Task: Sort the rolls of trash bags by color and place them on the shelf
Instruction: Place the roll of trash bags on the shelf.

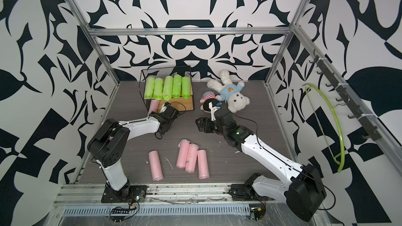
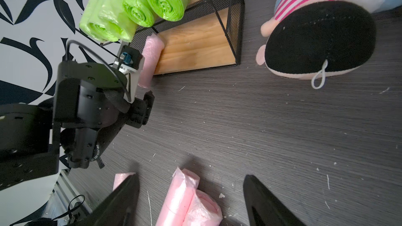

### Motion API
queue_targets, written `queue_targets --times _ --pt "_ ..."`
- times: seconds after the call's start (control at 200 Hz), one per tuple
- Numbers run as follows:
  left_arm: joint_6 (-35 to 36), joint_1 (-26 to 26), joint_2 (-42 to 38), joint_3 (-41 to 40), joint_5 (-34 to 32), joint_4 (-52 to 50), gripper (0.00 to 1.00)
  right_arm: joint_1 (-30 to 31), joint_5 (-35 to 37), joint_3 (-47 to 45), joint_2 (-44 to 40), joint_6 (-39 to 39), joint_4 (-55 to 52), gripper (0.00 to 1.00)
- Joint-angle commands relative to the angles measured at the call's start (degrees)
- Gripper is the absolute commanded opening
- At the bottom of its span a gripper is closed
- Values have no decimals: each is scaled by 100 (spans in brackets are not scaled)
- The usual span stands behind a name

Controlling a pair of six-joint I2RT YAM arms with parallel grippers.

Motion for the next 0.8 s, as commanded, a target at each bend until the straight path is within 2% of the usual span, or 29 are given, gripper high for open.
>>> queue_targets --times 0.0,0.06,0.165,0.34,0.52,0.795 --pt "-196 15 -148 -113 293 -441 70 -12 -54 -13 -103 45 247 81" --pt "-260 9 -244 -183 338 -514 66 -10 -64 -14 -94 51 247 81" --pt "-175 29 -357 -350 337 -424 52 -6 -47 -31 -74 41 256 81" --pt "130 244 -23 -197 300 -257 33 -6 -98 11 50 44 291 81" --pt "473 443 267 20 310 91 27 -6 -97 10 51 44 282 81" --pt "907 557 840 512 347 591 24 -6 -43 30 9 26 197 81"
